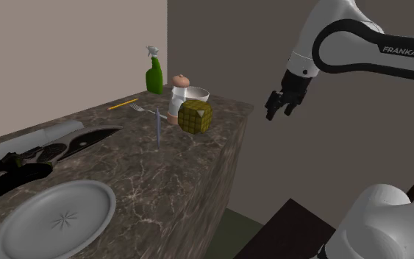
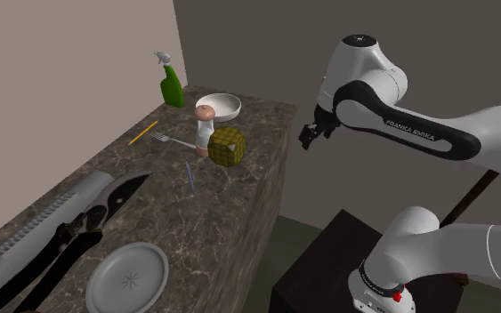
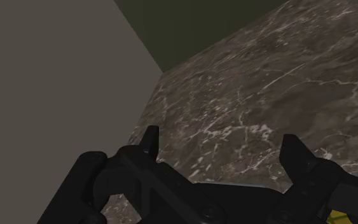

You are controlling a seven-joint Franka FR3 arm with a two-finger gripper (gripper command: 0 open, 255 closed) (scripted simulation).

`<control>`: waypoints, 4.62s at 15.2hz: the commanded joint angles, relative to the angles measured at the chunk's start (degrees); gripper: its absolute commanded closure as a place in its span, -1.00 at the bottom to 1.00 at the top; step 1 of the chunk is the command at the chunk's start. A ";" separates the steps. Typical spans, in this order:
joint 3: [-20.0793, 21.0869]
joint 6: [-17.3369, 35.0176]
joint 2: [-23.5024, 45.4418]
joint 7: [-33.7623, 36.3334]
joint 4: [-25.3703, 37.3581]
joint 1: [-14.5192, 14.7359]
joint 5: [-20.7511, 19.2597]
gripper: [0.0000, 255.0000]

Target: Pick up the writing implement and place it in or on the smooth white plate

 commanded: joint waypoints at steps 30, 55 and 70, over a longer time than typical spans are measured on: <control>-30.67 29.93 31.47 -89.69 10.94 48.00 50.18 -1.00; -32.09 26.43 40.06 -101.10 17.21 52.48 60.09 1.00; -30.12 24.79 36.41 -94.15 19.77 52.07 55.17 1.00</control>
